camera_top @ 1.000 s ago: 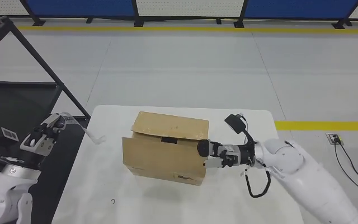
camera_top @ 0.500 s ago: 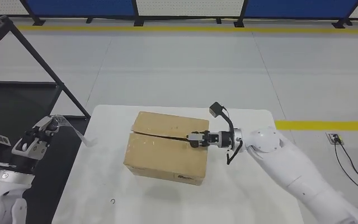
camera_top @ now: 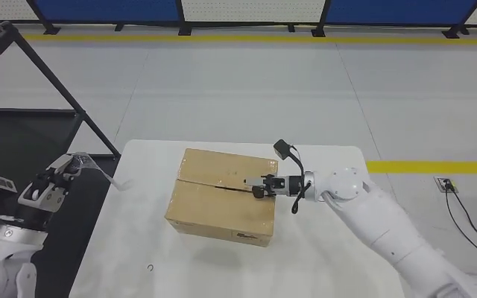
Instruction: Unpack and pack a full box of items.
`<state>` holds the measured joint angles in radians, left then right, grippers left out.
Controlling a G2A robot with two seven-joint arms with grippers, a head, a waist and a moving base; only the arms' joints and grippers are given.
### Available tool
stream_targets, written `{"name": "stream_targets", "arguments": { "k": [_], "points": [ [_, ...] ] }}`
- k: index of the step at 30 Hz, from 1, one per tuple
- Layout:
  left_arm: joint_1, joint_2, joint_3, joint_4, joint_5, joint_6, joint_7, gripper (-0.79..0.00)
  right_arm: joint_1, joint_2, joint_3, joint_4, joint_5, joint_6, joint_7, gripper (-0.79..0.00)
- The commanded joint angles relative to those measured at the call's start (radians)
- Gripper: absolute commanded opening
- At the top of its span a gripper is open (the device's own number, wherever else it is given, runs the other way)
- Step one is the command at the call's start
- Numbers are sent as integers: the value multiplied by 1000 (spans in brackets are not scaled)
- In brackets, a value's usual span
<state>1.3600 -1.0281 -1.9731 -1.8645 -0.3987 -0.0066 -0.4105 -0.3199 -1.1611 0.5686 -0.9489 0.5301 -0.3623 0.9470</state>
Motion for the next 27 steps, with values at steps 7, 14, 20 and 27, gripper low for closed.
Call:
{"name": "stream_targets", "arguments": {
  "k": [7, 14, 20, 27],
  "points": [
    [-35, 10, -7, -48, 3, 13, -104, -785, -16, -2, 43, -41, -93, -174, -39, 0],
    [-138, 35, -21, -91, -46, 142, -305, -785, -52, -8, 73, -72, -179, -341, -135, 0],
    [-250, 55, 19, -122, -50, 280, -369, -785, -66, -34, 67, -67, -232, -431, -219, 0],
    [-269, 59, 25, -131, -41, 305, -372, -785, -57, -61, 49, -26, -240, -424, -231, 0]
  ]
}}
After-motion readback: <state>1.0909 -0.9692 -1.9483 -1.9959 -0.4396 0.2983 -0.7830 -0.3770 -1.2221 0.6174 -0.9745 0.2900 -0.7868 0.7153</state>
